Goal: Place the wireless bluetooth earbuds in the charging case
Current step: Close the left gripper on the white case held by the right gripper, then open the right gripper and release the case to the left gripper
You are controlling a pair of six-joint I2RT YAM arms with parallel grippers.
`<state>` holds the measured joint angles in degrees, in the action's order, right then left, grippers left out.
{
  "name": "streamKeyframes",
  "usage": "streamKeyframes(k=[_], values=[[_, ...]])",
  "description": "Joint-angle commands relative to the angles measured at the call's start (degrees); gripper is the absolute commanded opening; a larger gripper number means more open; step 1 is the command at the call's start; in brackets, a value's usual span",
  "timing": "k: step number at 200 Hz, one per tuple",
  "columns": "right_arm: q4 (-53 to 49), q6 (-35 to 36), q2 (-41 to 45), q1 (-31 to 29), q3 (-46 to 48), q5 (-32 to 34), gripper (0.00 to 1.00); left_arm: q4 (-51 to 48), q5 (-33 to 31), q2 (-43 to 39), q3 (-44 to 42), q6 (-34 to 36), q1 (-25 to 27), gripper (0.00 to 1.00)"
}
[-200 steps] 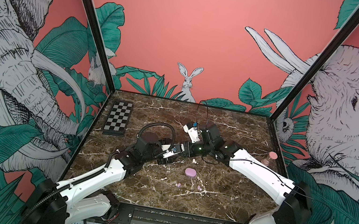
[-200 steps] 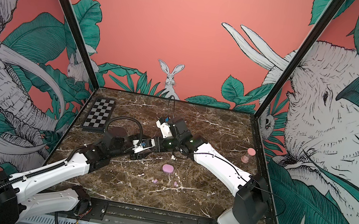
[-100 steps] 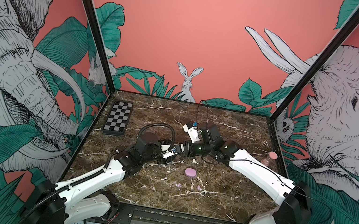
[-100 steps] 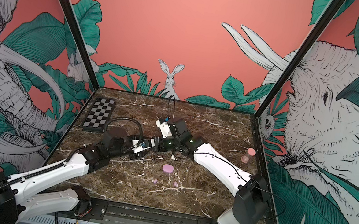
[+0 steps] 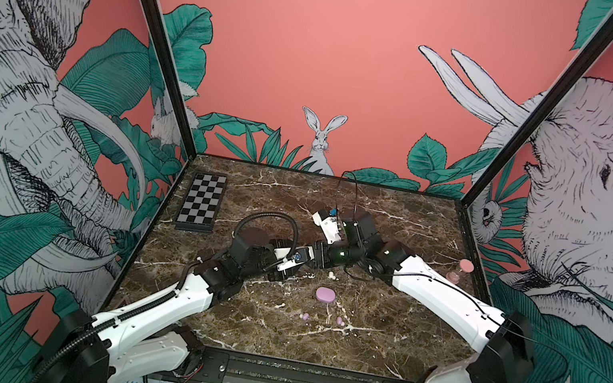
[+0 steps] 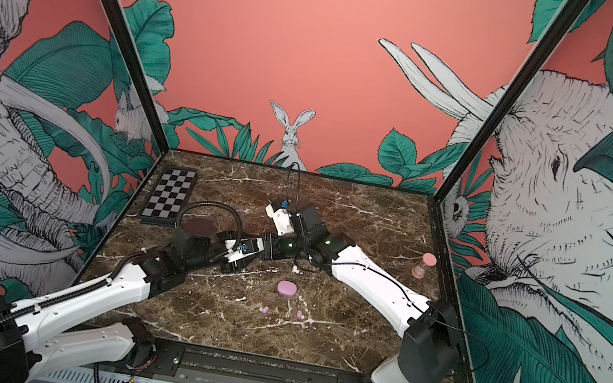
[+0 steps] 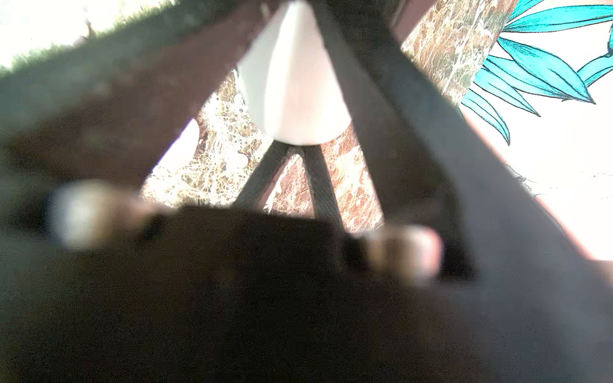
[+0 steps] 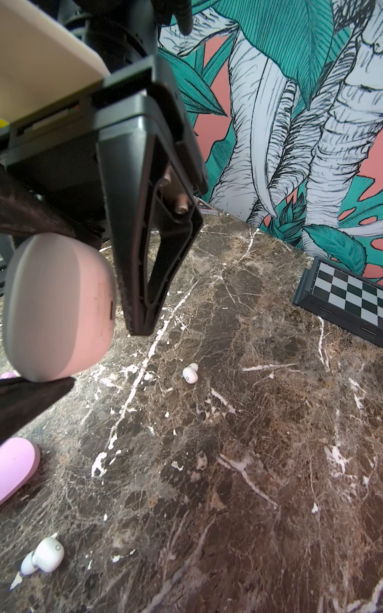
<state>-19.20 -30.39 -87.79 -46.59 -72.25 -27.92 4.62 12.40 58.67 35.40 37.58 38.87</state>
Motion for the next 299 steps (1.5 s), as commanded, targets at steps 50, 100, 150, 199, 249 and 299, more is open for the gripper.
streamKeyframes(k=[50, 100, 150, 199, 249, 299], values=[[3.4, -0.4, 1.7, -0.8, 0.4, -2.5, 0.32, 0.6, -1.1, -1.1, -0.9, 1.6, 0.2, 0.44], [3.8, -0.6, 1.8, -0.8, 0.6, -2.8, 0.39, 2.4, -3.2, -1.4, -1.2, 1.8, 0.2, 0.29], [3.9, -0.5, 2.0, -0.8, 0.6, -3.4, 0.53, 2.9, -4.7, -1.5, -1.2, 2.5, 0.3, 0.03], [4.5, -0.5, 2.1, -0.8, 0.8, -3.9, 0.64, 3.3, -6.0, -1.6, -0.9, 2.8, 0.2, 0.00], [4.7, -0.3, 2.5, -0.8, 1.0, -3.6, 0.79, 2.8, -5.5, -2.1, -1.2, 3.1, 0.3, 0.00], [3.1, 2.5, 7.0, 0.0, 1.2, -2.1, 0.98, -5.2, -3.7, -3.7, 1.2, -1.4, 0.2, 0.00]])
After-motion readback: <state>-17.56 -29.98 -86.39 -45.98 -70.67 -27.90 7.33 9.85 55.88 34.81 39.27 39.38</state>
